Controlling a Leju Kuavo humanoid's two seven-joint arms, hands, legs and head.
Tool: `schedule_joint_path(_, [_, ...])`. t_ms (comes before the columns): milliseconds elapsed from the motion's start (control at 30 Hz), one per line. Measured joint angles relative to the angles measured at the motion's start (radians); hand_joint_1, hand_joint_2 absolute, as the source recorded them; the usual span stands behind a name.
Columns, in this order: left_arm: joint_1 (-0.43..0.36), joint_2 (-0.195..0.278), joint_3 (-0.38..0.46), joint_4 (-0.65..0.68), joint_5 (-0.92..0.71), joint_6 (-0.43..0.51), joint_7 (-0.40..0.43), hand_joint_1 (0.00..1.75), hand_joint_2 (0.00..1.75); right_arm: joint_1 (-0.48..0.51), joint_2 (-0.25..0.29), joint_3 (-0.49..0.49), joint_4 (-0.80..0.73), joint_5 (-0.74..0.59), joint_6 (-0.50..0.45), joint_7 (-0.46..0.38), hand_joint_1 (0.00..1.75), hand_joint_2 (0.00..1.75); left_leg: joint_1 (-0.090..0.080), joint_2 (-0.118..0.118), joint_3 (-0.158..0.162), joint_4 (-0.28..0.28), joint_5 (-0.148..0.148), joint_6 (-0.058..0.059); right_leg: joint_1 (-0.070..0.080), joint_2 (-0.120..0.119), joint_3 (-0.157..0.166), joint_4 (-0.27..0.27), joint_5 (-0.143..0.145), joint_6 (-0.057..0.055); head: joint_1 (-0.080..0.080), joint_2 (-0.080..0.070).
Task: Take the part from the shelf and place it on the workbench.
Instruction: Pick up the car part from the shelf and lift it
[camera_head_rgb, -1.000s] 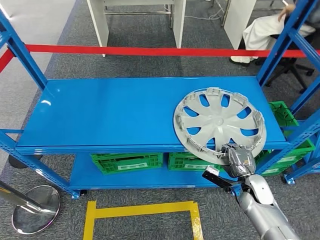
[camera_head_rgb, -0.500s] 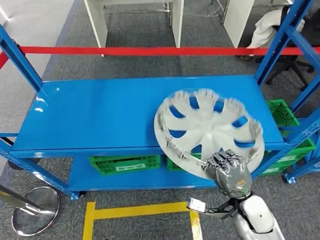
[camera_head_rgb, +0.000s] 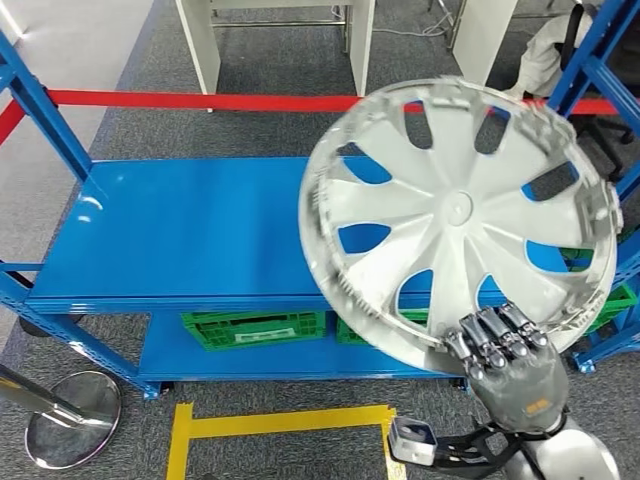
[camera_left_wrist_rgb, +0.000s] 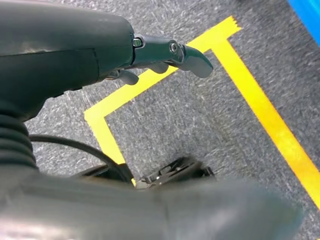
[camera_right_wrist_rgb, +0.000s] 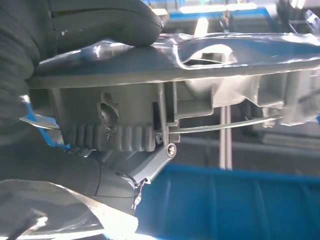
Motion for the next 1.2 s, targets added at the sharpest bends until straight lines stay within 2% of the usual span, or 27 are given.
schedule_joint_path(67, [0.0,0.0,0.009,0.0,0.006,0.007,-0.011,0.0,1.75,0.006,0.001,-0.001,-0.04,0.0,0.0,-0.028,1.75,1.75,-0.001,0.0,-0.001,0.002,-0.001,-0.007,0.001,0.001,0.002,0.0,-0.001,-0.012,-0.001,0.0])
schedule_joint_path(133, [-0.001,0.0,0.014,0.0,0.009,0.01,-0.015,0.0,1.75,0.009,0.003,-0.002,-0.071,0.001,0.0,-0.043,1.75,1.75,0.001,0.001,-0.009,0.027,-0.023,-0.016,-0.001,0.0,0.005,-0.002,0.0,-0.024,-0.004,0.0])
schedule_joint_path(167, [-0.002,0.0,0.017,0.0,0.009,0.01,-0.015,0.0,1.75,0.009,0.004,-0.002,-0.083,0.001,0.0,-0.046,1.75,1.75,0.002,0.001,-0.025,0.067,-0.048,-0.022,-0.002,-0.002,0.006,-0.003,0.0,-0.029,-0.006,0.0])
schedule_joint_path(233, [-0.001,0.0,0.02,0.0,0.01,0.01,-0.016,0.0,1.75,0.009,0.006,-0.002,-0.101,0.001,0.0,-0.048,1.75,1.75,0.004,0.001,-0.082,0.198,-0.115,-0.029,0.0,-0.005,0.007,-0.003,-0.001,-0.036,-0.009,0.0])
schedule_joint_path(267, [0.0,0.0,0.022,0.0,0.011,0.01,-0.016,0.0,1.75,0.009,0.006,-0.002,-0.106,0.001,0.0,-0.048,1.75,1.75,0.004,0.001,-0.108,0.258,-0.136,-0.03,0.001,-0.005,0.008,-0.003,-0.001,-0.037,-0.009,0.0])
schedule_joint_path(300, [0.0,0.0,0.024,0.0,0.011,0.01,-0.016,0.0,1.75,0.009,0.006,-0.002,-0.111,0.001,0.0,-0.049,1.75,1.75,0.004,0.001,-0.123,0.29,-0.14,-0.029,0.002,-0.005,0.008,-0.003,-0.002,-0.038,-0.009,0.0])
schedule_joint_path(333, [0.0,0.0,0.026,0.0,0.013,0.01,-0.018,0.0,1.75,0.009,0.006,-0.003,-0.114,0.001,0.0,-0.05,1.75,1.75,0.004,0.001,-0.12,0.284,-0.124,-0.026,0.003,-0.004,0.01,-0.003,-0.002,-0.038,-0.009,0.0])
schedule_joint_path(367, [0.0,0.0,0.028,0.0,0.015,0.011,-0.021,0.0,1.75,0.009,0.006,-0.002,-0.116,0.001,0.0,-0.05,1.75,1.75,0.003,0.0,-0.098,0.238,-0.091,-0.021,0.005,-0.002,0.012,-0.003,-0.002,-0.038,-0.009,0.0])
schedule_joint_path(433, [-0.001,0.0,0.032,0.0,0.02,0.011,-0.028,0.0,1.75,0.008,0.006,0.0,-0.119,0.001,0.0,-0.044,1.75,1.75,-0.001,0.0,-0.036,0.101,-0.023,-0.004,0.008,0.0,0.014,-0.002,-0.004,-0.037,-0.009,0.0])
schedule_joint_path(467, [-0.002,0.001,0.035,0.0,0.024,0.01,-0.031,0.0,1.75,0.008,0.006,0.004,-0.12,0.001,0.0,-0.034,1.75,1.75,-0.004,0.001,-0.012,0.047,-0.006,0.002,0.01,0.0,0.013,-0.001,-0.004,-0.034,-0.009,0.0])
schedule_joint_path(500, [-0.003,0.001,0.038,0.0,0.028,0.009,-0.032,0.0,1.75,0.007,0.006,0.011,-0.119,0.001,0.0,-0.02,1.75,1.75,-0.006,0.001,-0.001,0.017,-0.001,0.006,0.01,0.0,0.01,-0.001,-0.003,-0.031,-0.009,0.0])
schedule_joint_path(600, [-0.003,0.0,0.053,0.0,0.04,-0.005,-0.031,0.0,1.75,0.002,0.006,0.041,-0.114,0.0,0.0,0.038,1.75,1.75,-0.005,0.0,0.002,-0.002,0.0,0.011,0.009,-0.001,0.004,-0.002,-0.003,-0.017,-0.009,0.0])
schedule_joint_path(633, [-0.004,0.0,0.058,0.0,0.041,-0.012,-0.03,0.0,1.75,0.0,0.004,0.054,-0.109,-0.003,0.0,0.065,1.75,1.75,-0.003,0.001,0.003,-0.008,0.004,0.014,0.009,-0.001,-0.002,0.009,-0.012,-0.012,-0.008,0.0])
schedule_joint_path(700, [-0.006,-0.003,0.07,0.0,0.042,-0.02,-0.018,0.0,1.75,-0.001,-0.008,0.09,-0.089,-0.043,0.001,0.125,1.75,1.75,0.002,0.001,0.005,-0.015,0.01,0.019,0.007,0.0,-0.041,0.09,-0.061,-0.004,-0.006,0.0])
schedule_joint_path(767, [-0.007,-0.004,0.083,0.0,0.042,-0.019,0.002,0.0,1.75,0.005,-0.021,0.125,-0.063,-0.119,0.001,0.132,1.75,1.75,0.002,0.001,0.004,-0.015,0.01,0.02,0.006,-0.001,-0.102,0.22,-0.116,0.002,-0.003,0.0])
schedule_joint_path(800, [-0.007,-0.004,0.089,0.0,0.042,-0.018,0.011,0.0,1.75,0.01,-0.021,0.135,-0.049,-0.157,0.001,0.102,1.75,1.75,0.002,0.001,0.005,-0.014,0.01,0.02,0.005,-0.001,-0.122,0.261,-0.124,0.004,-0.003,0.0])
schedule_joint_path(833, [-0.007,-0.004,0.094,0.0,0.042,-0.017,0.02,0.0,1.75,0.015,-0.016,0.139,-0.035,-0.192,0.001,0.061,1.75,1.75,0.002,0.001,0.005,-0.014,0.01,0.02,0.004,-0.001,-0.126,0.266,-0.113,0.006,-0.003,0.0])
schedule_joint_path(867, [-0.007,-0.004,0.099,0.0,0.04,-0.014,0.028,0.0,1.75,0.021,-0.007,0.141,-0.02,-0.226,0.001,0.014,1.75,1.75,0.003,0.001,0.005,-0.012,0.01,0.019,0.003,-0.001,-0.109,0.23,-0.085,0.007,-0.003,0.0])
schedule_joint_path(933, [-0.007,-0.004,0.104,0.0,0.033,0.001,0.044,0.0,1.75,0.029,0.017,0.142,0.014,-0.306,0.001,-0.073,1.75,1.75,0.002,0.0,0.003,-0.005,0.008,0.013,0.0,-0.001,-0.041,0.095,-0.022,0.007,-0.002,0.0])
schedule_joint_path(967, [-0.007,-0.005,0.106,0.0,0.03,0.015,0.048,0.0,1.75,0.032,0.028,0.147,0.033,-0.357,0.001,-0.097,1.75,1.75,0.001,0.0,0.0,0.002,0.006,0.009,0.0,0.001,-0.014,0.042,-0.005,0.004,-0.003,0.0])
schedule_joint_path(1000, [-0.008,-0.005,0.108,0.0,0.028,0.032,0.049,0.0,1.75,0.032,0.034,0.159,0.055,-0.409,0.001,-0.103,1.75,1.75,0.0,0.0,-0.004,0.007,0.005,0.004,0.001,0.002,0.0,0.014,0.001,0.001,-0.004,0.0])
schedule_joint_path(1100, [-0.01,-0.005,0.117,0.0,0.03,0.069,0.042,0.0,1.75,0.034,0.038,0.216,0.115,-0.512,0.001,-0.077,1.75,1.75,0.001,0.0,-0.009,0.013,0.006,-0.01,0.005,0.004,-0.002,0.01,0.003,-0.017,-0.004,0.0])
schedule_joint_path(1133, [-0.011,-0.005,0.119,0.0,0.029,0.072,0.041,0.0,1.75,0.036,0.04,0.233,0.13,-0.521,0.001,-0.073,1.75,1.75,0.002,0.0,-0.012,0.023,-0.007,-0.016,0.004,0.003,-0.003,0.008,0.007,-0.024,-0.005,0.0])
schedule_joint_path(1167, [-0.011,-0.005,0.121,0.0,0.029,0.073,0.041,0.0,1.75,0.038,0.043,0.247,0.144,-0.527,0.001,-0.072,1.75,1.75,0.003,0.0,-0.02,0.048,-0.031,-0.021,0.002,0.0,-0.006,0.006,0.011,-0.032,-0.007,0.0])
schedule_joint_path(1200, [-0.011,-0.005,0.122,0.0,0.028,0.073,0.04,0.0,1.75,0.041,0.047,0.259,0.156,-0.533,0.001,-0.071,1.75,1.75,0.004,0.0,-0.036,0.093,-0.068,-0.026,0.001,-0.002,-0.012,0.005,0.016,-0.039,-0.009,0.0])
